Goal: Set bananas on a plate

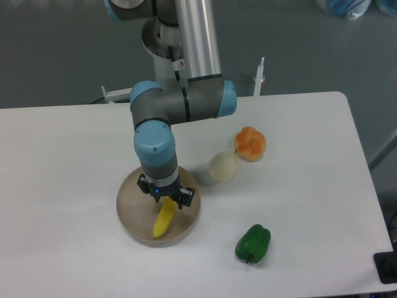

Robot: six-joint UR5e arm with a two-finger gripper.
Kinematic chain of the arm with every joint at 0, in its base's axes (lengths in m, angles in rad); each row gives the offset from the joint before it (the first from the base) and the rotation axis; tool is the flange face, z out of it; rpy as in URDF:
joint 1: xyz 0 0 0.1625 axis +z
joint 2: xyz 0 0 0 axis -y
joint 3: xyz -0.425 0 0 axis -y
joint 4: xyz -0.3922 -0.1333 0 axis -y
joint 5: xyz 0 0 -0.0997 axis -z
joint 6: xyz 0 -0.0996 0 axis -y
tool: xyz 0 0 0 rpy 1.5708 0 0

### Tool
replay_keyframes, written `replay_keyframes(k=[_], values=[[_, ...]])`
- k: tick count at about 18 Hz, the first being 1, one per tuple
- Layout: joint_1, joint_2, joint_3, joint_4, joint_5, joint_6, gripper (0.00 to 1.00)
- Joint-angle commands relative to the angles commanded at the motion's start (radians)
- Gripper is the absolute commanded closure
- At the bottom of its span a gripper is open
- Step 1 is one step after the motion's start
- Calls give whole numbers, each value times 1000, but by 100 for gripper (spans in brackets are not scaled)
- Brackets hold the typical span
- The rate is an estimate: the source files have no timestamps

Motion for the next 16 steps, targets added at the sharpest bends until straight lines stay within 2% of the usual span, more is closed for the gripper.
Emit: replay_keyframes(k=[8,16], values=[[87,31,93,-3,3,18,0],[221,35,172,-12,5,250,0]])
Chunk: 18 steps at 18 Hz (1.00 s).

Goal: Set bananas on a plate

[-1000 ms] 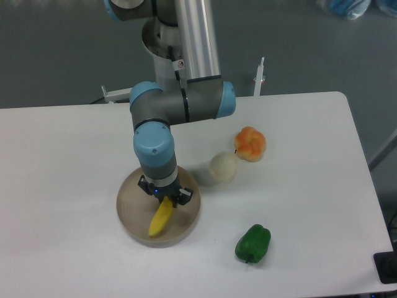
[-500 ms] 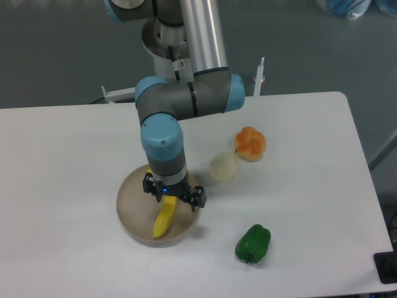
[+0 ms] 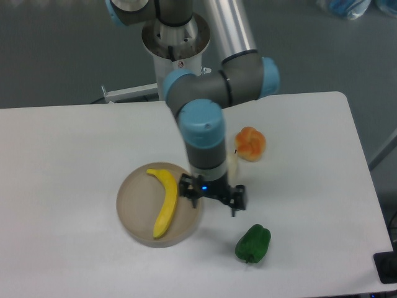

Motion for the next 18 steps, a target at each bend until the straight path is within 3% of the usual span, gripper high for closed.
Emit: replay_keyframes(k=[5,10,18], values=[[92,9,25,-2,0,201,0],[135,11,26,-2,2,400,0],[147,15,25,5,0,410,0]])
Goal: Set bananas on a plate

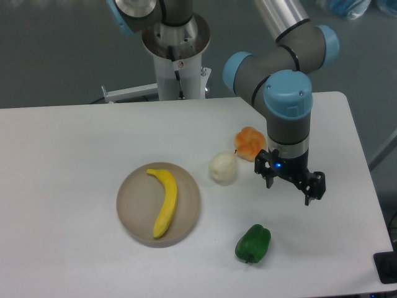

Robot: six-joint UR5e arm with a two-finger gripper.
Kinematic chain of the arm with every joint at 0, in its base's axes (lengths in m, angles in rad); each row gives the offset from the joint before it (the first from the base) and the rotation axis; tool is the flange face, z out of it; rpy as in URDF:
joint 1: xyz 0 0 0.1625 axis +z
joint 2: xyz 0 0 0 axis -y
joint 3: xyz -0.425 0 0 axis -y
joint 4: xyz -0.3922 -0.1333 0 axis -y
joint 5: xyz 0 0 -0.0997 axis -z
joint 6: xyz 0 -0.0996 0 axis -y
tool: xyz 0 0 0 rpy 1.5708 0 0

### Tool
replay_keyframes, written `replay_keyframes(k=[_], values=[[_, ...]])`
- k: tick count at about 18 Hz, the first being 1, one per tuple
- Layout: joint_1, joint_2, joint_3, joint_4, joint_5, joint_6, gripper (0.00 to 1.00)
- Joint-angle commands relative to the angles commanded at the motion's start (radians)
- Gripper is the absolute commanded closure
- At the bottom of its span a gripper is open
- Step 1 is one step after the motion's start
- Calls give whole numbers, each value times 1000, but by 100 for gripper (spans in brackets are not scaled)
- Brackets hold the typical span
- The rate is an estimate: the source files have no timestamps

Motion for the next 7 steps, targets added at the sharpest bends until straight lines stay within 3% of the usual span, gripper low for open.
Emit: replay_keyframes(k=[7], values=[[3,2,0,11,-2,6,0]])
